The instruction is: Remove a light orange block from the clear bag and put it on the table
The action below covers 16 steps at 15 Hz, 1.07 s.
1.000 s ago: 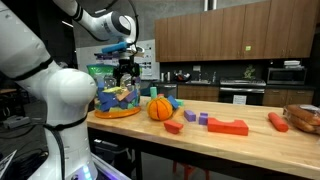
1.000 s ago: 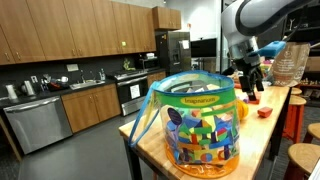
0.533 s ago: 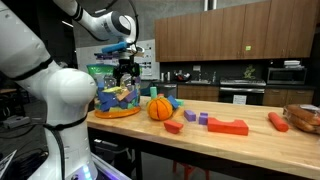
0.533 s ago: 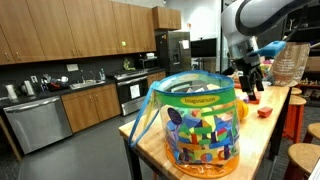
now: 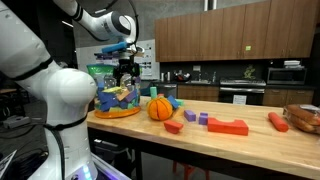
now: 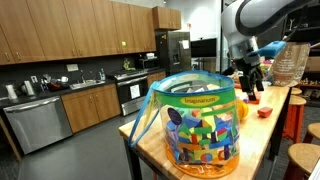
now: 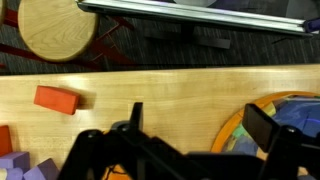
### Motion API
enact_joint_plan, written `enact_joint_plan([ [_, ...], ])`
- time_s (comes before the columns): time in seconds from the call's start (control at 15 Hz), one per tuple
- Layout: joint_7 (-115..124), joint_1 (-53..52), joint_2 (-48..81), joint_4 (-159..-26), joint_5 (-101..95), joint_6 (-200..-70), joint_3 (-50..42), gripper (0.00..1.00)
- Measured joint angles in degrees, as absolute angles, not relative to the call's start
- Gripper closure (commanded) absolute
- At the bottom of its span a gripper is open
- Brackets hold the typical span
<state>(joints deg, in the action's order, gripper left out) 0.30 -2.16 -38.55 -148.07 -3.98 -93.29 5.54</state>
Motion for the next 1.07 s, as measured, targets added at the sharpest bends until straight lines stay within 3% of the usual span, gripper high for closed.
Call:
enact_joint_plan([
  [1.07, 0.3, -2.2, -38.5, -147.9, -5.2, -93.3, 5.5, 0.0],
])
